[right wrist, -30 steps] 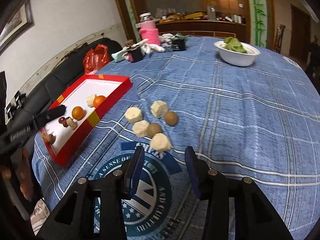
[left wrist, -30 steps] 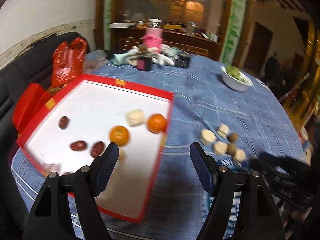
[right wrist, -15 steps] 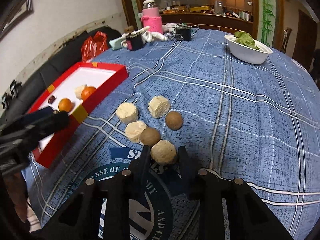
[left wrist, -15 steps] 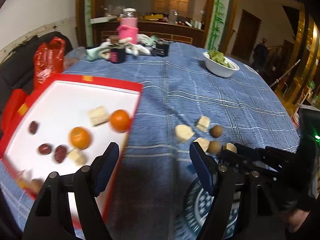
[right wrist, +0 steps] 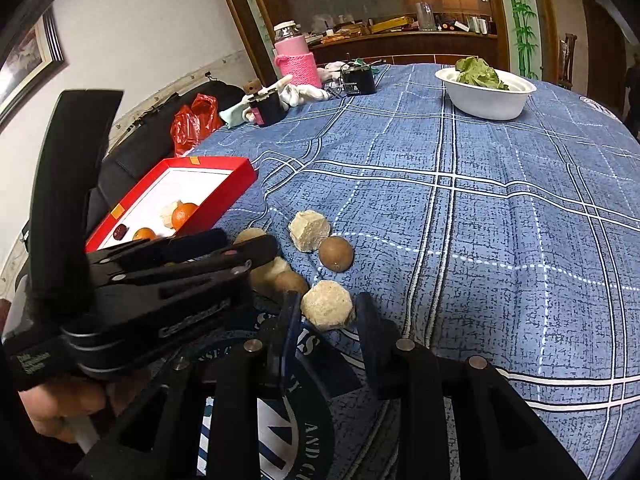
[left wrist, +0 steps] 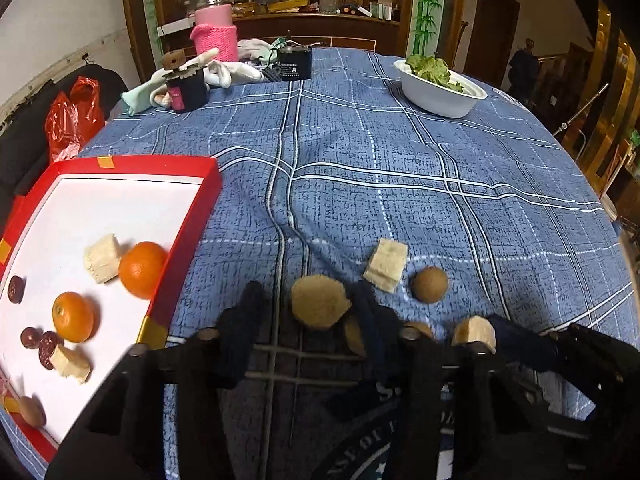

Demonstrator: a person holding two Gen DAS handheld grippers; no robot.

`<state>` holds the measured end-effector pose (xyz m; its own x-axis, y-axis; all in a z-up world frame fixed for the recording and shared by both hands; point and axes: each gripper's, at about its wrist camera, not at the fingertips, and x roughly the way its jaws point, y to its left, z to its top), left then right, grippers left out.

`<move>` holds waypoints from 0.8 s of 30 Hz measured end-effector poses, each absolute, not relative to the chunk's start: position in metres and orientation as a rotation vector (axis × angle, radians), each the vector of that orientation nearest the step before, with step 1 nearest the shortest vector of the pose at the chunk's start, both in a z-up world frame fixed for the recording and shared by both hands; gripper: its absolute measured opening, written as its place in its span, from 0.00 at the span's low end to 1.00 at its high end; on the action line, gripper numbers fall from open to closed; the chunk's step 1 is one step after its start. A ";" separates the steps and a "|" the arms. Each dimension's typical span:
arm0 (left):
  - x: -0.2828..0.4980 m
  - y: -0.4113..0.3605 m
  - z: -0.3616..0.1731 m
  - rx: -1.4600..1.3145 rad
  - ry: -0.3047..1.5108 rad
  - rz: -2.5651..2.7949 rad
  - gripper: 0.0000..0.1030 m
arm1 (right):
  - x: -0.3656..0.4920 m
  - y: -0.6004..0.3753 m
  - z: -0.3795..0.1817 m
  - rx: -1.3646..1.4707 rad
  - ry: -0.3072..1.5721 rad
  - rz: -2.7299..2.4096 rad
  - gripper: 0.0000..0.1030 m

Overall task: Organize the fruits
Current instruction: 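Close the left tool on a flat round beige cookie while the right tool holds the ball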

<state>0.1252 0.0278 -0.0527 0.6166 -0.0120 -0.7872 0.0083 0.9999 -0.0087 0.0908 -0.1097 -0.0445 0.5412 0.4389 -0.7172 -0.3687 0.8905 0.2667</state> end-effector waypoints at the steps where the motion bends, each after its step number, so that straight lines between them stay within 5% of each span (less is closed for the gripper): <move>1: 0.127 0.028 -0.053 -0.011 0.912 -0.020 0.33 | 0.091 -0.110 -0.044 0.088 0.875 0.481 0.28; 3: 0.125 0.025 -0.053 -0.004 0.908 -0.027 0.27 | 0.090 -0.110 -0.044 0.089 0.871 0.480 0.28; 24: 0.056 0.024 -0.030 -0.083 0.806 -0.096 0.26 | 0.066 -0.126 -0.022 0.121 0.788 0.423 0.28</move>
<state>0.0560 0.0242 -0.0298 0.6883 -0.1168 -0.7160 0.0538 0.9925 -0.1101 0.0665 -0.1265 -0.0220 0.6266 0.4121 -0.6615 -0.3231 0.9097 0.2607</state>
